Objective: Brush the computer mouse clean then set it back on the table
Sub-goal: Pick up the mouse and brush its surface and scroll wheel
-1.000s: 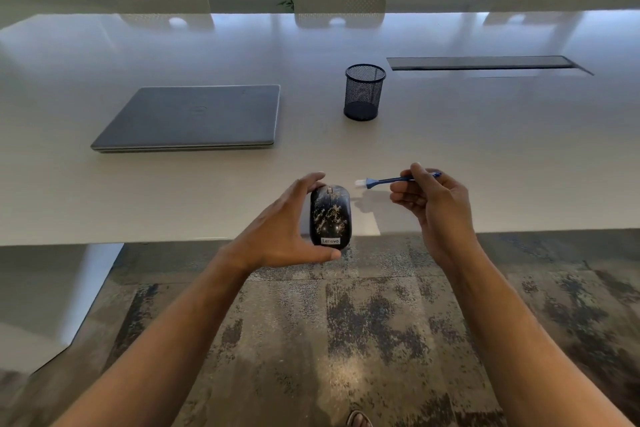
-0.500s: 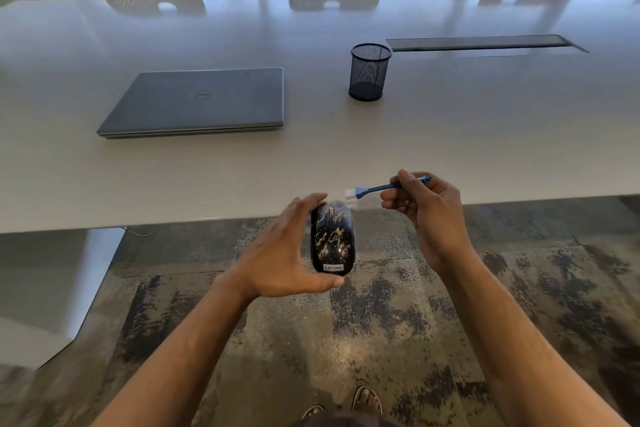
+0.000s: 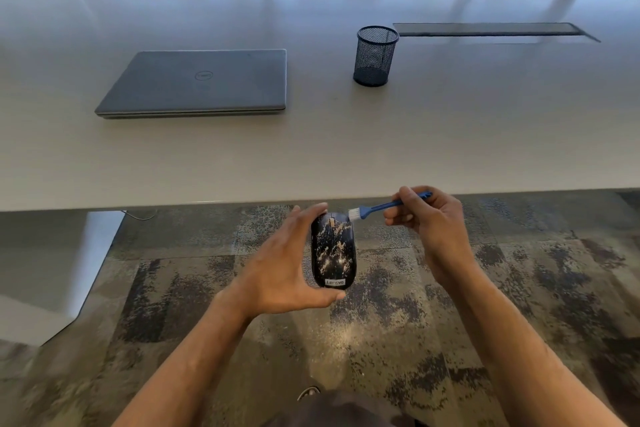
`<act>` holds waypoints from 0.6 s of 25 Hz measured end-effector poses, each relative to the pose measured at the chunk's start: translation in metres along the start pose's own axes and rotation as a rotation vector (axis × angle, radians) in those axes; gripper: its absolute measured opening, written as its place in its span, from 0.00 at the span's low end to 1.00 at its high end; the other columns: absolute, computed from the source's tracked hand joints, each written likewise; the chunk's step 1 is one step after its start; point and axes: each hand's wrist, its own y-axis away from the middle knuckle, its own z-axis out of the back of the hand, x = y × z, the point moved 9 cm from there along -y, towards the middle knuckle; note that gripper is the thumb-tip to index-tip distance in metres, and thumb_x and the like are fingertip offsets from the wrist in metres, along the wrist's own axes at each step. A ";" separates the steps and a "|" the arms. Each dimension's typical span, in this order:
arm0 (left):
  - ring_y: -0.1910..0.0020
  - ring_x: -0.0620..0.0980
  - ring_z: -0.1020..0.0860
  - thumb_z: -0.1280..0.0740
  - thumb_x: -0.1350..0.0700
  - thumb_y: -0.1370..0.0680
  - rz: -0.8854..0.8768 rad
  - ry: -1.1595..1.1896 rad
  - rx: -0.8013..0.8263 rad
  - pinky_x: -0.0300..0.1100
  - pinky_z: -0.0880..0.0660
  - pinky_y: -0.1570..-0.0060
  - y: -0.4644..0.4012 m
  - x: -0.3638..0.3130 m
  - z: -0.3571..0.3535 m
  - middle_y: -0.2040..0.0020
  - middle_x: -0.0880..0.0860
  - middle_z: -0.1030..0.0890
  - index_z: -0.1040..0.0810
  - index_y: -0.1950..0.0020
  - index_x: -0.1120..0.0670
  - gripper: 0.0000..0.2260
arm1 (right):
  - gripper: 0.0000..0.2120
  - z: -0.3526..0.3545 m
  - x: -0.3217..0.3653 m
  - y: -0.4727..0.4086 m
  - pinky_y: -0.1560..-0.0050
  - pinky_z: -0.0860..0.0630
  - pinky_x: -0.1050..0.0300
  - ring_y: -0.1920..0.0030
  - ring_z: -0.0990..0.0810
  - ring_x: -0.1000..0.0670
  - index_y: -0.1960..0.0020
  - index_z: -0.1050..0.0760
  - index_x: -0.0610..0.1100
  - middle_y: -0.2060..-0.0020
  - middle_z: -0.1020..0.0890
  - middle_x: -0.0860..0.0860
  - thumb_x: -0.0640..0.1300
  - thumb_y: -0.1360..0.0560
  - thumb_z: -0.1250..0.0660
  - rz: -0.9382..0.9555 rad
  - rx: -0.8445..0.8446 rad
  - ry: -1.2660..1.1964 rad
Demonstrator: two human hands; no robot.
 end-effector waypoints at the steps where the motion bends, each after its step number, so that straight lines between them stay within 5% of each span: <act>1: 0.27 0.52 0.36 0.25 0.31 0.39 0.016 -0.002 0.012 0.59 0.39 0.29 0.001 0.000 -0.003 0.24 0.52 0.36 0.52 0.23 0.40 0.53 | 0.09 0.003 0.002 -0.001 0.50 0.18 0.51 0.63 0.15 0.50 0.52 0.20 0.40 0.65 0.14 0.48 0.43 0.17 0.36 0.008 -0.004 -0.005; 4: 0.24 0.57 0.38 0.25 0.31 0.39 0.032 -0.010 0.046 0.66 0.36 0.30 -0.001 -0.004 -0.011 0.22 0.53 0.38 0.53 0.23 0.40 0.53 | 0.09 -0.004 0.004 -0.004 0.53 0.18 0.55 0.62 0.15 0.51 0.52 0.20 0.41 0.65 0.14 0.49 0.43 0.17 0.36 0.013 0.051 -0.003; 15: 0.25 0.59 0.37 0.25 0.32 0.39 0.024 0.004 0.036 0.66 0.37 0.30 -0.001 -0.012 -0.018 0.23 0.54 0.38 0.52 0.23 0.41 0.53 | 0.10 0.003 0.006 -0.006 0.52 0.17 0.55 0.62 0.14 0.51 0.52 0.20 0.41 0.64 0.13 0.49 0.44 0.17 0.37 0.008 0.094 0.023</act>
